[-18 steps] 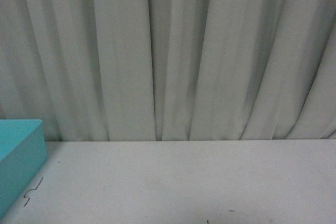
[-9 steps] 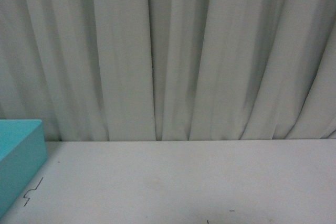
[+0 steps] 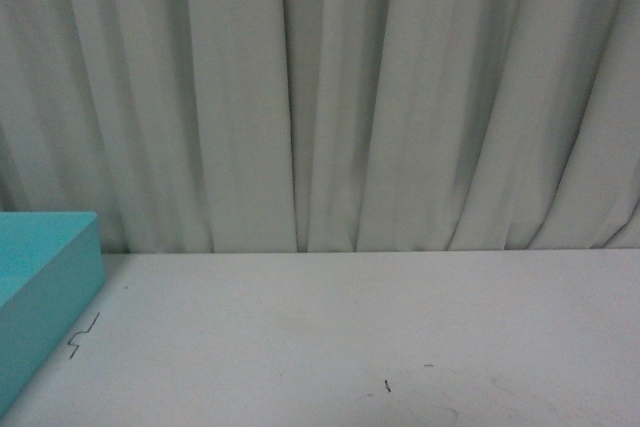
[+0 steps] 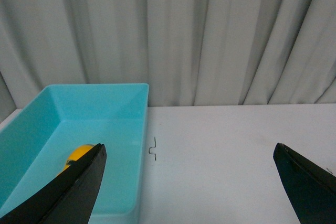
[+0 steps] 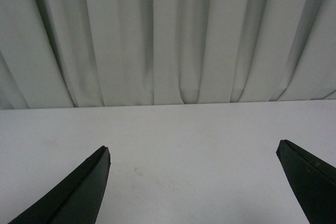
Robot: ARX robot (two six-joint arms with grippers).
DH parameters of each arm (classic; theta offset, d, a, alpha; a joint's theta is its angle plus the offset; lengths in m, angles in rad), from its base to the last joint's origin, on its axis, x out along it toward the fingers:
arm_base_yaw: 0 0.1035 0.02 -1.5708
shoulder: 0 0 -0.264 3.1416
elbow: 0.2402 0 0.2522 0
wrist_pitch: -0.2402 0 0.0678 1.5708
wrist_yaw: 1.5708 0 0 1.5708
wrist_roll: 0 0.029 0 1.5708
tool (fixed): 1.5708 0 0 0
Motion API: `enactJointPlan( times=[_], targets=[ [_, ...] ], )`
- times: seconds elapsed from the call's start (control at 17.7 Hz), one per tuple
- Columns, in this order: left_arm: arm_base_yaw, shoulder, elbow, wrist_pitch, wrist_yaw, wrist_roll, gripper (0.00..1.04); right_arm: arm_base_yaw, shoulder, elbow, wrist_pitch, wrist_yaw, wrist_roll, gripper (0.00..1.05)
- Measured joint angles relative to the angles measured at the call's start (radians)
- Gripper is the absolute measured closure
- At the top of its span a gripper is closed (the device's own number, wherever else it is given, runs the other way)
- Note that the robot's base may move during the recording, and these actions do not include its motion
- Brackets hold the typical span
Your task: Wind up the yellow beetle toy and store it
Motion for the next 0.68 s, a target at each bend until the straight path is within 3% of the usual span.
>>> enactJointPlan(
  times=[0.68],
  targets=[
    [0.000, 0.000, 0.000, 0.001, 0.000, 0.000, 0.07, 0.000, 0.000, 0.000, 0.000, 0.000, 0.000, 0.07]
  ],
)
